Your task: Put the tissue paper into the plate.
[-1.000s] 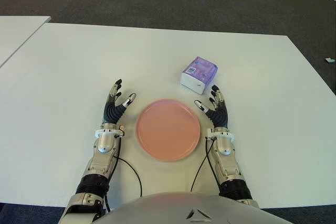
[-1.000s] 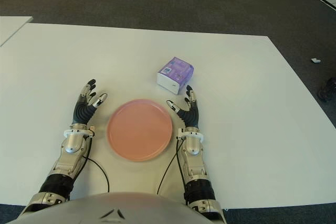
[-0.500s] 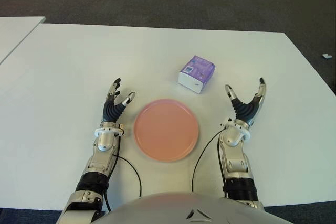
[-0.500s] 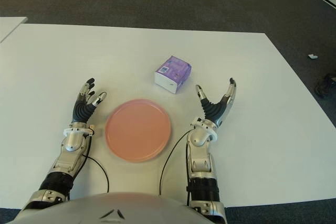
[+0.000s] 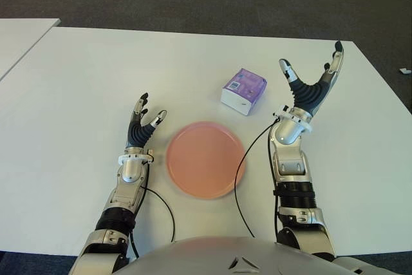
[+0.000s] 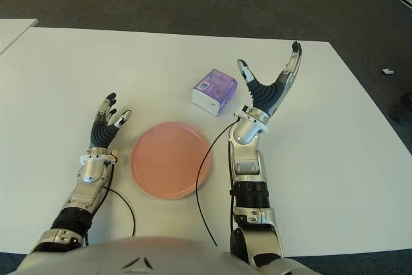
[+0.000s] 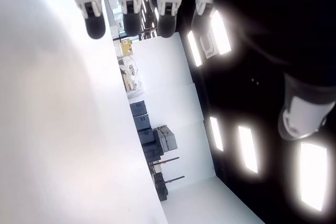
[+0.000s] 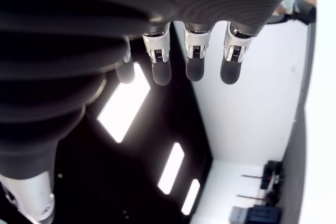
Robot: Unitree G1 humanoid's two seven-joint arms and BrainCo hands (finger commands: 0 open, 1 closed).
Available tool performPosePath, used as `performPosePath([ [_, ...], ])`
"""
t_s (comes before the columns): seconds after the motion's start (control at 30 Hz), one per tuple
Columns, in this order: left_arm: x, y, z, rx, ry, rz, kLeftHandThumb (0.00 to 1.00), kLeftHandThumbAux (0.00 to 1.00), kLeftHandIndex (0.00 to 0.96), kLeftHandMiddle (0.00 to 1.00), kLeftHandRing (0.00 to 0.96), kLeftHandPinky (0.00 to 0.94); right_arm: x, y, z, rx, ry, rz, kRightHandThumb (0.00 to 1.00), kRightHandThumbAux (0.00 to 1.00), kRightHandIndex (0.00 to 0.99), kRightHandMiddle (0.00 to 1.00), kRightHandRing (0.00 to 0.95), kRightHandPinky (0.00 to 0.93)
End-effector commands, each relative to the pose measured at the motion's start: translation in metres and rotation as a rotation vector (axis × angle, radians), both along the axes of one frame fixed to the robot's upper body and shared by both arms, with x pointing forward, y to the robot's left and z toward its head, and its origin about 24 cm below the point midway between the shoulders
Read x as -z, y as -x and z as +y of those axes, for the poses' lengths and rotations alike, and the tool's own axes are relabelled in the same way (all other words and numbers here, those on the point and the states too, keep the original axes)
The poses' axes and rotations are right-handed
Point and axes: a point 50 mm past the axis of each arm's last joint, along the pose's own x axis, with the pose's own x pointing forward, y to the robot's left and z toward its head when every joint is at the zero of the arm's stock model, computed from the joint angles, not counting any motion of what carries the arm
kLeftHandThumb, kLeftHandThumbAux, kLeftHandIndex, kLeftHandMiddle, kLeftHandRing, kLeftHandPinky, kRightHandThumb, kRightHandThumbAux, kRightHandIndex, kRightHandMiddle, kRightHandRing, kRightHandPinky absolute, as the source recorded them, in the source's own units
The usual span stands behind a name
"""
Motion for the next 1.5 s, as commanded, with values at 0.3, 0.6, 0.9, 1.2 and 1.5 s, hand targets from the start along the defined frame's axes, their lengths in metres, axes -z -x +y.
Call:
performPosePath([
  [0.3, 0.019, 0.014, -0.001, -0.022, -0.001, 0.085, 0.000, 0.482, 0.000, 0.000, 0.000, 0.000, -0.036, -0.035, -0.008, -0.209, 0.287, 0.140, 0.164, 0.502, 0.000, 0.000, 0.000, 0.000],
  [0.6, 0.017, 0.014, -0.002, -0.030, 0.008, 0.072, 0.000, 0.471, 0.000, 0.000, 0.000, 0.000, -0.049, -0.053, -0.001, -0.341, 0.449, 0.216, 0.119, 0.384, 0.000, 0.000, 0.000, 0.000],
  [0.9, 0.016, 0.013, -0.003, -0.031, 0.037, 0.079, 0.000, 0.472, 0.000, 0.000, 0.000, 0.000, -0.044, -0.069, 0.034, -0.461, 0.675, 0.305, 0.126, 0.336, 0.000, 0.000, 0.000, 0.000],
  [1.2, 0.017, 0.012, -0.004, -0.033, 0.027, 0.084, 0.000, 0.500, 0.000, 0.000, 0.000, 0.000, -0.005, -0.088, 0.041, -0.512, 0.952, 0.452, 0.112, 0.352, 0.000, 0.000, 0.000, 0.000],
  [1.5, 0.017, 0.011, -0.004, -0.032, 0.013, 0.088, 0.000, 0.498, 0.000, 0.000, 0.000, 0.000, 0.018, -0.095, 0.042, -0.557, 1.067, 0.573, 0.108, 0.376, 0.000, 0.000, 0.000, 0.000],
])
